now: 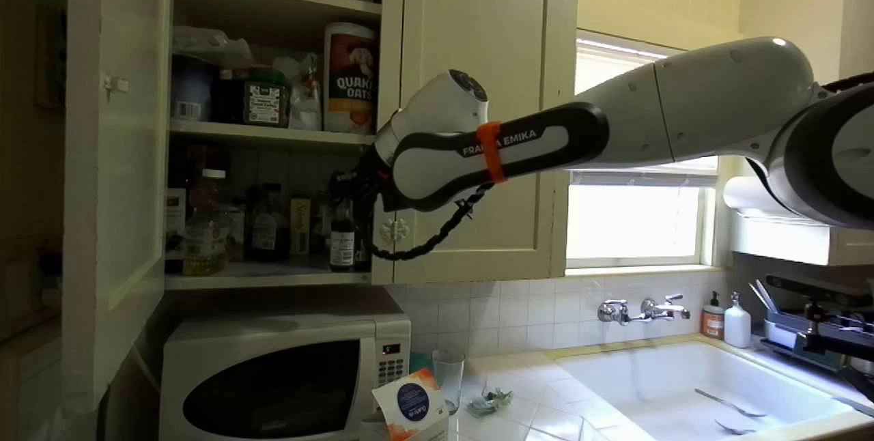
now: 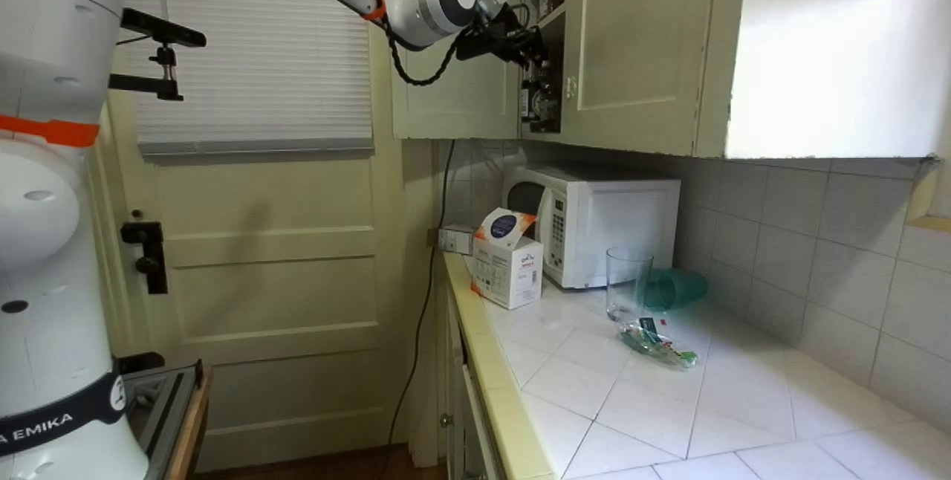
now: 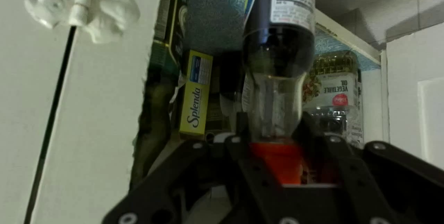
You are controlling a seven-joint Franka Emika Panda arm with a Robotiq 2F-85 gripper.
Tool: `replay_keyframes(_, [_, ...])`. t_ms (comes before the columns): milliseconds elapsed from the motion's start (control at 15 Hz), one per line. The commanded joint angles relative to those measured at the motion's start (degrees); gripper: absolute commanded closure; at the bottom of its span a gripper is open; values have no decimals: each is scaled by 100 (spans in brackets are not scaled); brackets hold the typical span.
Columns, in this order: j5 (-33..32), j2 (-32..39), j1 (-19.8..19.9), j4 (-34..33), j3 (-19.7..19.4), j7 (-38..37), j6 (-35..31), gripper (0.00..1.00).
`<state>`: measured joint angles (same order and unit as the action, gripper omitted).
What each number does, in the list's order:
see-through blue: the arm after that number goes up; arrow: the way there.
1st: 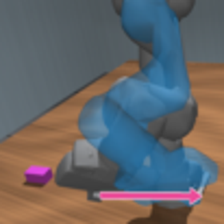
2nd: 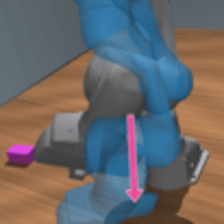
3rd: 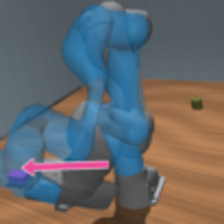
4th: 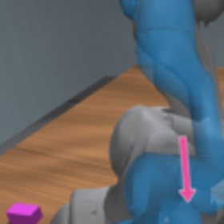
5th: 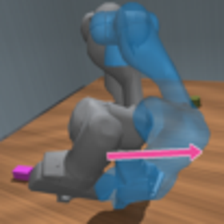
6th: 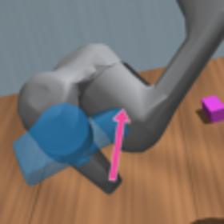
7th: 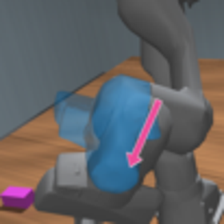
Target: Put the soy sauce bottle on the bottom shelf.
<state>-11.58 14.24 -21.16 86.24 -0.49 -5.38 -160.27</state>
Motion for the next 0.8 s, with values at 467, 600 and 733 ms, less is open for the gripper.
replay_keyframes(467, [-1163, 655, -608, -778, -485, -1254, -11, 62])
replay_keyframes(600, [-1163, 701, -644, -841, -487, -1255, -10, 87])
replay_keyframes(733, [-1235, 990, -661, -1145, -562, -1335, -159, 87])
